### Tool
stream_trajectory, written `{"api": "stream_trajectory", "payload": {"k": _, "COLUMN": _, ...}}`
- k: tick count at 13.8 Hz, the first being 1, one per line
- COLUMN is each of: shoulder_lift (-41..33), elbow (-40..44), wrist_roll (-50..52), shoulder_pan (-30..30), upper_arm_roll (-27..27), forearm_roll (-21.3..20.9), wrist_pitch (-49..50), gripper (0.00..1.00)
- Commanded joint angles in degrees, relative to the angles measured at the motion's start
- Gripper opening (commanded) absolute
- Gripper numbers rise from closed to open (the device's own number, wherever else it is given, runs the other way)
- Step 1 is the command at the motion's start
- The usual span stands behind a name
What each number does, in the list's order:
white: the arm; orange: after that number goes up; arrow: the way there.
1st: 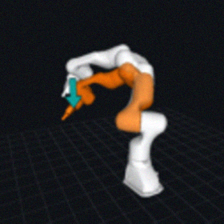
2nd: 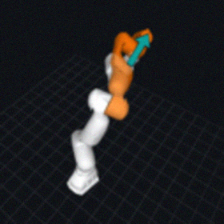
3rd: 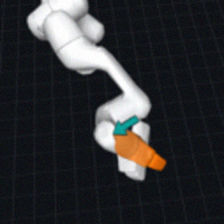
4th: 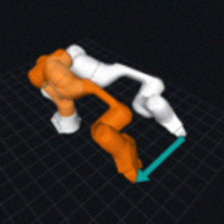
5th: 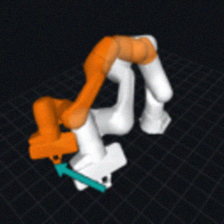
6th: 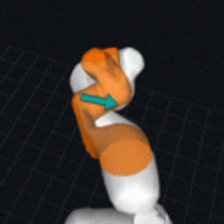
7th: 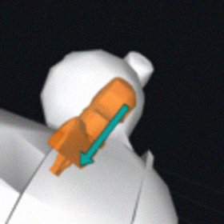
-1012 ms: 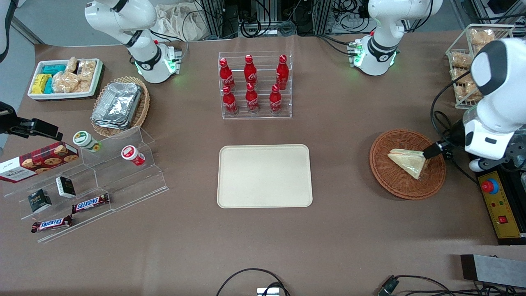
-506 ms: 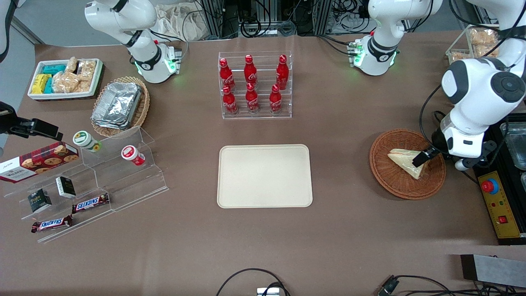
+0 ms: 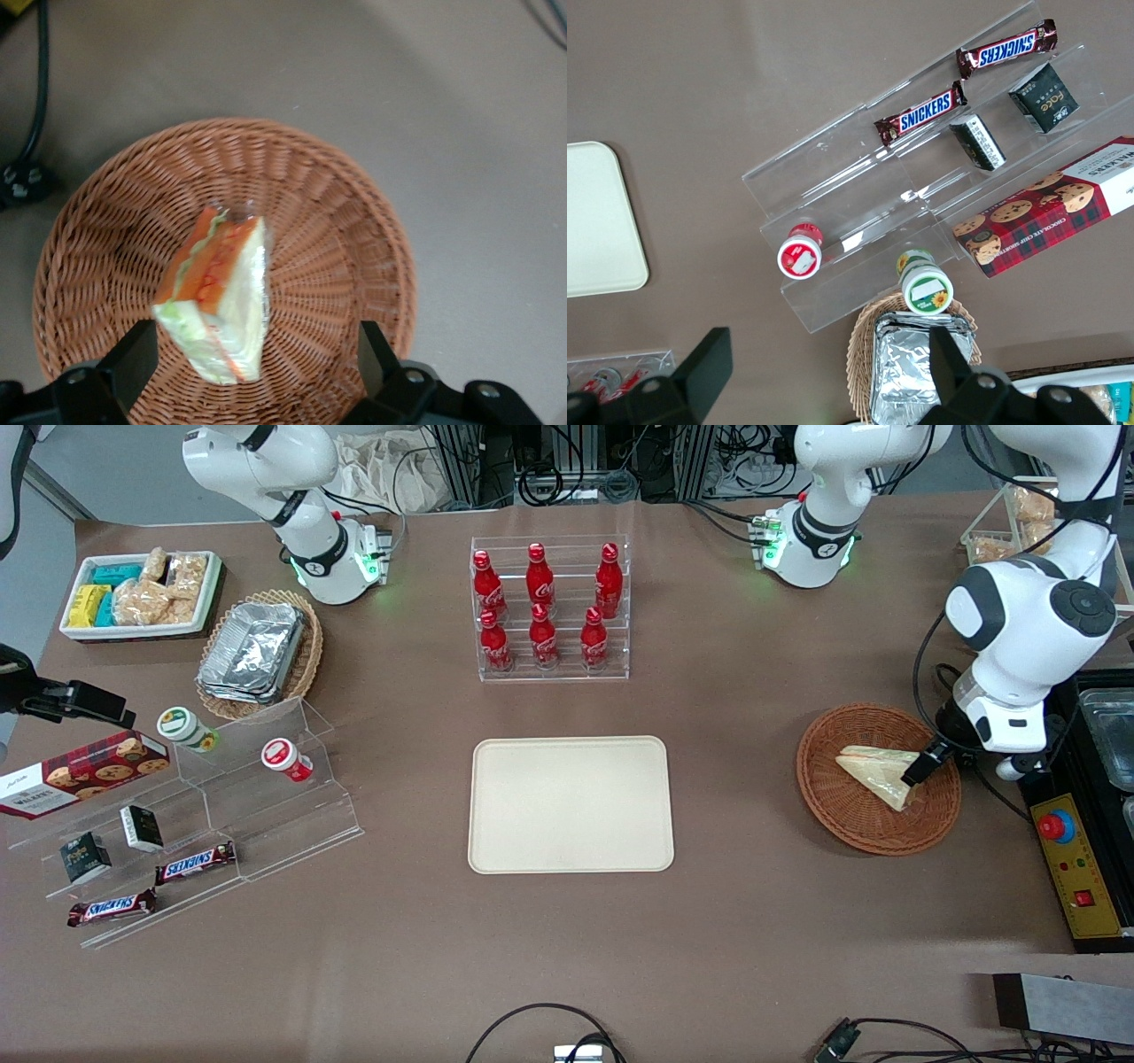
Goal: Place sandwich from basket to tray
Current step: 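Lower the left gripper and close it on the wrapped sandwich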
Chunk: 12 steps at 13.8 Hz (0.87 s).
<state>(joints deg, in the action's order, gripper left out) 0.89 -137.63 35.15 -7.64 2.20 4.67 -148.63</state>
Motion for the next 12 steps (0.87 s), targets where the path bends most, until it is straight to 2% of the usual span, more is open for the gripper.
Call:
{"api": "stream_trajectory", "payload": {"k": 1, "shoulder_lift": 0.07, "elbow": -1.94, "wrist_roll": 2.55, "shoulder_pan": -1.06, "upper_arm_roll": 0.26, "forearm_roll": 1.05, "wrist_pitch": -1.66, "gripper": 1.0}}
{"api": "stream_trajectory", "payload": {"k": 12, "shoulder_lift": 8.07, "elbow": -3.97, "wrist_roll": 2.64, "shoulder_pan": -2.21, "upper_arm_roll": 0.35, "forearm_roll": 1.22, "wrist_pitch": -12.73, "gripper": 1.0}}
